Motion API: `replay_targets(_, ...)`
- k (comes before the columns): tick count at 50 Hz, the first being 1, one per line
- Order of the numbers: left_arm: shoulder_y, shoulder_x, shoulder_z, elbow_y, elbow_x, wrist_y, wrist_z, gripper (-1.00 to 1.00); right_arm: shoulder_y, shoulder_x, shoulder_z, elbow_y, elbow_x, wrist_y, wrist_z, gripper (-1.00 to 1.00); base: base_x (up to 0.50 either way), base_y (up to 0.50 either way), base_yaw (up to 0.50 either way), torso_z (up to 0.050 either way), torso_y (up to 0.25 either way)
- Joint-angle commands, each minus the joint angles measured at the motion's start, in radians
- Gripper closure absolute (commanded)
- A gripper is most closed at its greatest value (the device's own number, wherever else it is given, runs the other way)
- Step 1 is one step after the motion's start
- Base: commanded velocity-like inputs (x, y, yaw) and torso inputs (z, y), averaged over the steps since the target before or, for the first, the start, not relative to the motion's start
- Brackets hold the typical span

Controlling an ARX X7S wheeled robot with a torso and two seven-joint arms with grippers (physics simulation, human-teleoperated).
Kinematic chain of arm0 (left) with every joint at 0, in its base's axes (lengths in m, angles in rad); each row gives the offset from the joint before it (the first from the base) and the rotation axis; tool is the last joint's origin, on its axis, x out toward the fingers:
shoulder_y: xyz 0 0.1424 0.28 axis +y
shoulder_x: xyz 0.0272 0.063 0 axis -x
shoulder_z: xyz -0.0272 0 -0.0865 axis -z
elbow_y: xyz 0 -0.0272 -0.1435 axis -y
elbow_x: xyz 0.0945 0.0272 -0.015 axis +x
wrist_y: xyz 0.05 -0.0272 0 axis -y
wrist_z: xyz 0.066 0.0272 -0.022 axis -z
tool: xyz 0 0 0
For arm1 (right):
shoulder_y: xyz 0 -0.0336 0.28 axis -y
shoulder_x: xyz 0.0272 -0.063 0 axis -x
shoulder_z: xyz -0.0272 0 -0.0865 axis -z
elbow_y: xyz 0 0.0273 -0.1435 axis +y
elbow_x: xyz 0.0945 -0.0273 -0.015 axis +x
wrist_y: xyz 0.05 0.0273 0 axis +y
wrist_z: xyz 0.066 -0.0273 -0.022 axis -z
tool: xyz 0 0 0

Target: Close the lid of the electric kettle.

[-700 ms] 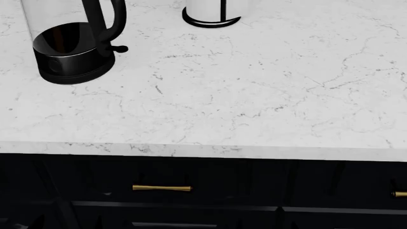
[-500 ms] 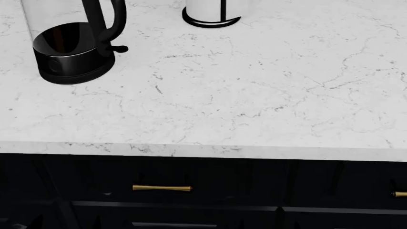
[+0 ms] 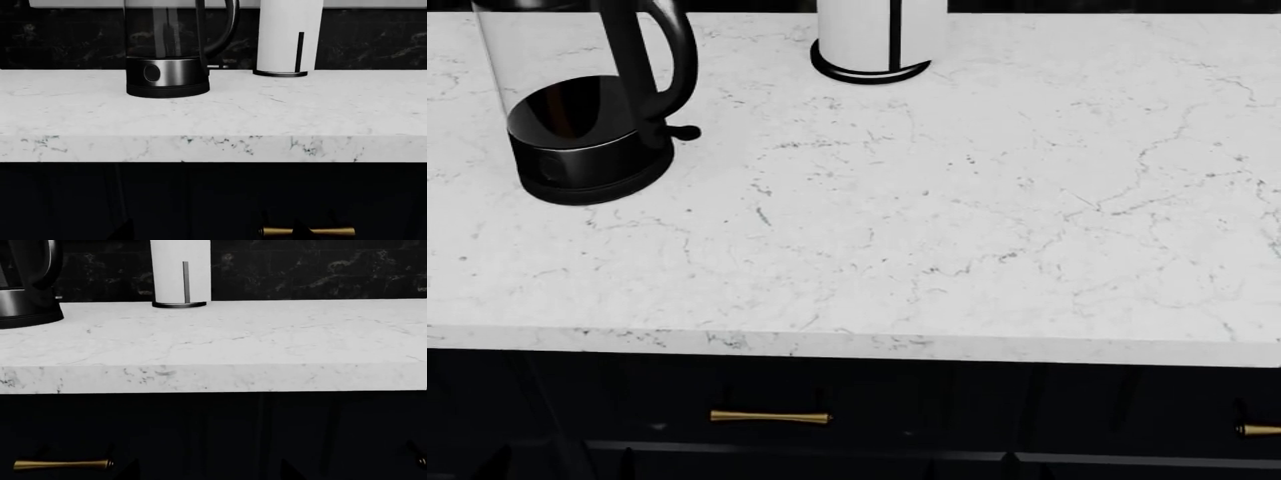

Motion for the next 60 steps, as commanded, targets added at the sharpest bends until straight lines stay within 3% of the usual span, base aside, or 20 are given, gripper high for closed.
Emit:
replay_targets(1, 0.003, -0.017, 0.018, 0.01, -0.015, 0.002, -0.017, -1.0, 0.001, 0.016, -0.02, 0.003, 0.018, -0.002, 0.012, -1.0, 0.0, 0.0, 0.0, 0.05, 0.047)
replay_targets(19, 0.015, -0.036, 0.046, 0.048, -0.022, -0.021, -0.053, -1.0, 0.0, 0.041, -0.056, -0.014, 0.033, 0.025, 0.026, -1.0, 0.0, 0.0, 0.0, 0.046, 0.045)
replay_targets(27, 0.045, -0.072, 0.055, 0.253, -0.061, -0.21, -0.057, -1.0, -0.006, 0.077, -0.068, -0.186, 0.052, 0.214, 0.031, -1.0, 0.0, 0.0, 0.0, 0.0, 0.0)
replay_targets(36, 0.052, -0.112, 0.049, 0.386, -0.081, -0.318, -0.062, -1.0, 0.005, 0.126, -0.064, -0.39, 0.075, 0.4, 0.043, -1.0, 0.0, 0.0, 0.0, 0.0, 0.0)
replay_targets(60, -0.065, -0.222, 0.024, 0.709, -0.145, -0.647, -0.062, -1.0, 0.134, 0.243, -0.012, -0.762, 0.181, 0.816, 0.042, -1.0, 0.0, 0.0, 0.0, 0.0, 0.0)
